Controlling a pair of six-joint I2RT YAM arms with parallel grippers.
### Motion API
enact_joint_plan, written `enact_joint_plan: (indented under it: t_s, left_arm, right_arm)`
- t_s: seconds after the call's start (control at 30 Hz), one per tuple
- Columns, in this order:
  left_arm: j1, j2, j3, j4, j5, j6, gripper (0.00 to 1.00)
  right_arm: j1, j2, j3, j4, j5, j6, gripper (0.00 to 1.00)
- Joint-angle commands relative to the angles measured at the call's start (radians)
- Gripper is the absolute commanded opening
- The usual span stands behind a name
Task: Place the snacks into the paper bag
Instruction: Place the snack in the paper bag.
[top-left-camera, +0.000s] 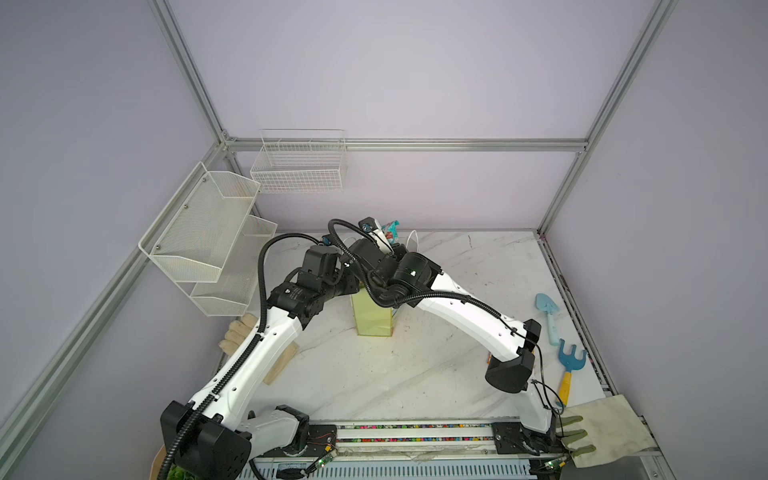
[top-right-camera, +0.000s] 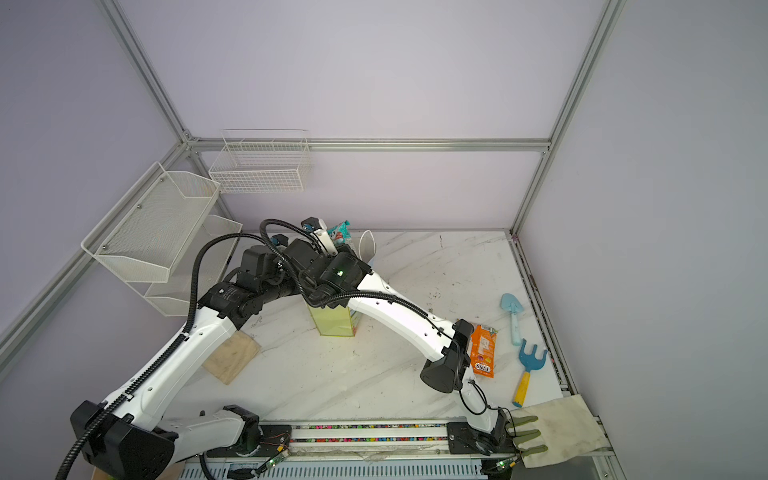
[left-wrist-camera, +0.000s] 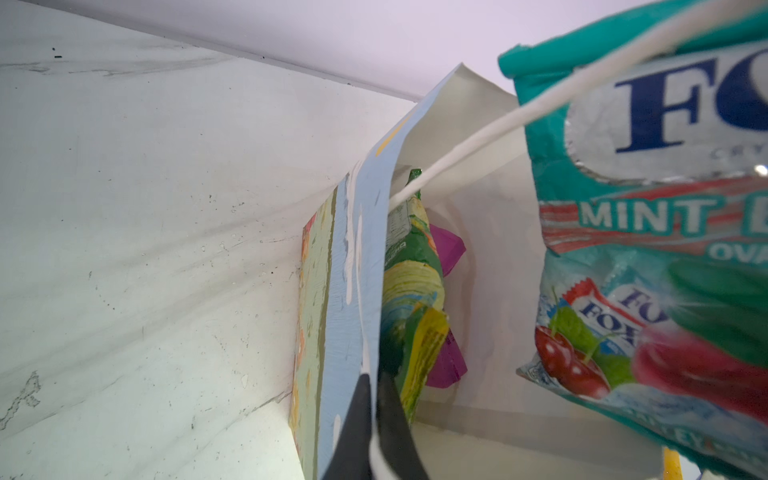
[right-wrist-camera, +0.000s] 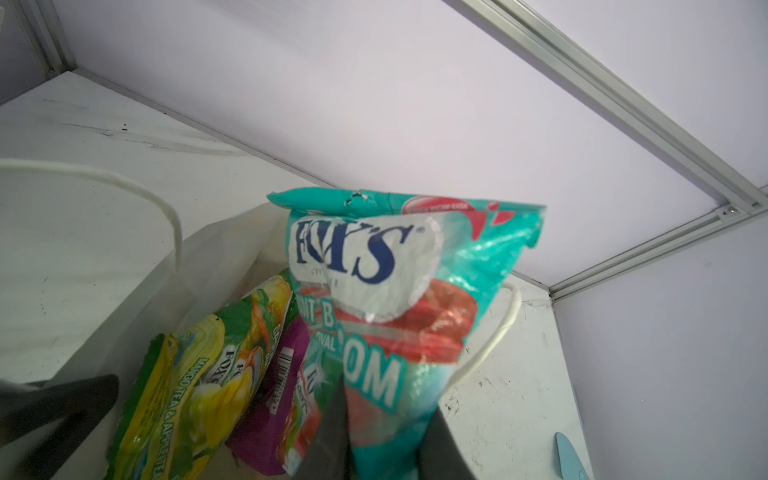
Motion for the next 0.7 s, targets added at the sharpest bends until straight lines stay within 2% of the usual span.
enact_joint_plan:
  t_s: [0.0, 0.2, 0.67]
  left_arm:
    - [0.008, -0.053, -0.014, 0.072, -0.024, 0.003, 0.00]
    - [0.008, -0.057, -0.015, 0.072, -0.026, 0.005, 0.00]
    - [0.008, -0.057, -0.018, 0.072, -0.027, 0.006, 0.00]
  right_arm:
    - [0.008, 0.011, 0.026, -0.030, 0.040, -0.035, 0.00]
    - [0.008, 0.022, 0.027, -0.045, 0.038, -0.022, 0.00]
    - [0.008, -0.017, -0.014, 0.002, -0.035, 0.001, 0.11]
